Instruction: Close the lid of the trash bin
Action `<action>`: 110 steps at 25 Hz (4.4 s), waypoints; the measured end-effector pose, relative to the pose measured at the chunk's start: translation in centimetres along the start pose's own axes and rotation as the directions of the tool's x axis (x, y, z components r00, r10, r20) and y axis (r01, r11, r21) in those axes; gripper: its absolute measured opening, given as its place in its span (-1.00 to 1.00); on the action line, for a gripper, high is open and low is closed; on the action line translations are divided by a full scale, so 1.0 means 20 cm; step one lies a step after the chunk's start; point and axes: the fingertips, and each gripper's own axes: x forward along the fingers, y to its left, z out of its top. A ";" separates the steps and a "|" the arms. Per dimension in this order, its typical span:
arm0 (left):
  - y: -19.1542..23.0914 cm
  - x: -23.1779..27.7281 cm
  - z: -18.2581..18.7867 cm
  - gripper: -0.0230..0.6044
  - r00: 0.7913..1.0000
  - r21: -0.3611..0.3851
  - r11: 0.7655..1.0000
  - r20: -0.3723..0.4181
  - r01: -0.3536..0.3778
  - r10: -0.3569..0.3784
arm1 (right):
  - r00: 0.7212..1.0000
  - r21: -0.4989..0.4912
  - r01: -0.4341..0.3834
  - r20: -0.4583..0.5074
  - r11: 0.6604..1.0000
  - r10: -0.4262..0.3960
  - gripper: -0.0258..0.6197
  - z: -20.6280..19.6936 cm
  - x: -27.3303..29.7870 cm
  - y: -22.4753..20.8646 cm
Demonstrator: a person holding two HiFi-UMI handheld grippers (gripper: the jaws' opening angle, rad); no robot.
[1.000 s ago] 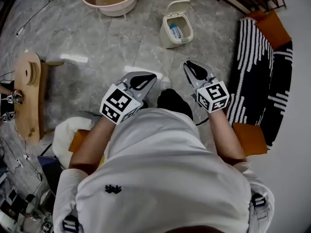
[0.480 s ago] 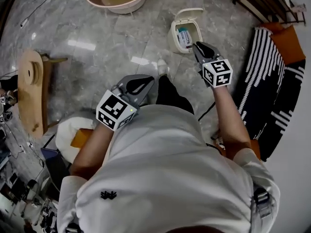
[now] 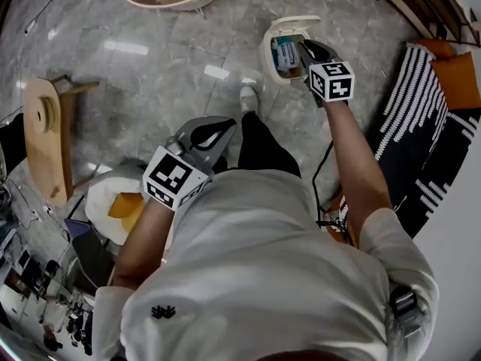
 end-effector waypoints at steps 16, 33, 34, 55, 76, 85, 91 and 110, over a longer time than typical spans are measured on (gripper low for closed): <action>0.25 0.21 0.00 -0.75 0.999 -0.112 0.993 -0.030 -0.038 0.034 | 0.993 0.044 0.071 -0.094 0.997 -0.066 -0.75 0.06 0.62 -0.45; 0.28 0.26 -0.04 -0.75 0.997 -0.159 0.985 -0.044 -0.067 0.061 | 0.967 0.037 0.116 -0.235 0.993 -0.104 -0.75 -0.13 0.84 -0.64; 0.28 0.27 -0.04 -0.75 0.997 -0.159 0.985 -0.043 -0.067 0.061 | 0.966 0.044 0.116 -0.237 0.992 -0.102 -0.75 -0.13 0.85 -0.64; 0.21 0.26 -0.06 -0.75 0.999 -0.117 0.993 -0.051 -0.012 0.006 | 0.963 0.092 0.137 -0.246 0.986 -0.111 -0.76 -0.29 0.70 -0.58; 0.14 0.25 -0.14 -0.75 0.995 -0.093 0.995 -0.089 0.042 -0.051 | 0.950 0.140 0.171 -0.288 0.975 -0.125 -0.76 -0.61 0.52 -0.50; 0.08 0.25 -0.17 -0.75 0.994 -0.075 0.995 -0.082 0.060 -0.066 | 0.944 0.147 0.176 -0.304 0.973 -0.125 -0.76 -0.75 0.45 -0.46; 0.05 0.27 -0.19 -0.75 0.993 -0.095 0.993 -0.092 0.070 -0.079 | 0.939 0.151 0.181 -0.321 0.972 -0.125 -0.75 -0.84 0.43 -0.45; 0.05 0.32 -0.25 -0.75 0.987 -0.107 0.991 -0.129 0.085 -0.098 | 0.912 0.159 0.170 -0.400 0.973 -0.094 -0.75 -1.13 0.42 -0.43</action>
